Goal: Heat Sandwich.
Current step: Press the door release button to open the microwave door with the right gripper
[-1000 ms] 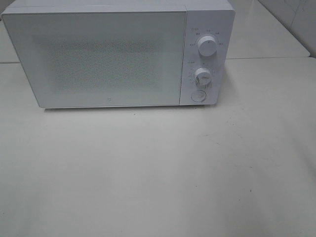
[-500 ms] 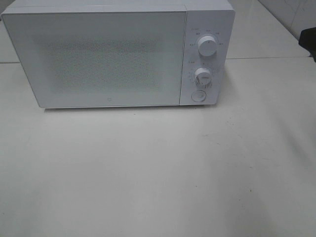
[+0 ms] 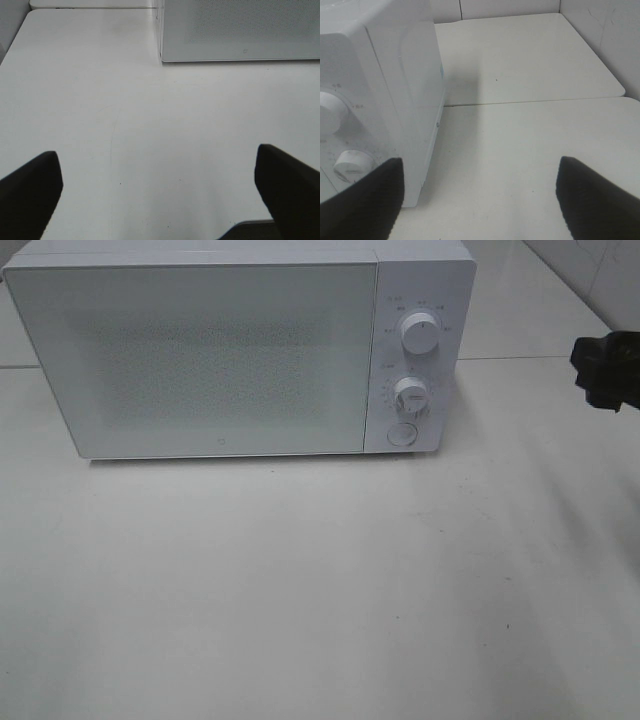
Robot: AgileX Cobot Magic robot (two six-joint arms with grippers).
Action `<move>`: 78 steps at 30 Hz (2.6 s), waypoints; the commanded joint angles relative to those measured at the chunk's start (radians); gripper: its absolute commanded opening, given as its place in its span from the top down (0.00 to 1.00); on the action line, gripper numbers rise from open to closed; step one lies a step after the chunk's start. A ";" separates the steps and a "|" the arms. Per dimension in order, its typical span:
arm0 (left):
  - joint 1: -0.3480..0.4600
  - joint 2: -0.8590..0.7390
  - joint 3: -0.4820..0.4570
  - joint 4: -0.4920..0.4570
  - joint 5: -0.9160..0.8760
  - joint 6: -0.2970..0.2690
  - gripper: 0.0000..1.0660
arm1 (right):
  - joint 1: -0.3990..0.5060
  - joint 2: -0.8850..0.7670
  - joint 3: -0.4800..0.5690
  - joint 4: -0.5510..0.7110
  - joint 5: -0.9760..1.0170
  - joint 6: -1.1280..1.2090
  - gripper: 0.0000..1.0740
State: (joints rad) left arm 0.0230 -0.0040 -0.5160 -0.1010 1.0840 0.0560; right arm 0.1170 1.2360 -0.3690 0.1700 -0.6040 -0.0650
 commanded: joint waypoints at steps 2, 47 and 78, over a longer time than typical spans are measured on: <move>-0.001 -0.017 0.001 -0.003 -0.010 -0.002 0.08 | 0.093 0.045 0.027 0.123 -0.121 -0.138 0.29; -0.001 -0.017 0.001 -0.003 -0.010 -0.002 0.08 | 0.692 0.483 -0.092 0.714 -0.421 -0.249 0.29; -0.001 -0.017 0.001 -0.003 -0.010 -0.002 0.08 | 0.692 0.483 -0.091 0.713 -0.420 1.198 0.68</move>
State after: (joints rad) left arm 0.0230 -0.0040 -0.5160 -0.1010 1.0840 0.0560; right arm 0.8060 1.7190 -0.4530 0.8870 -1.0220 1.0930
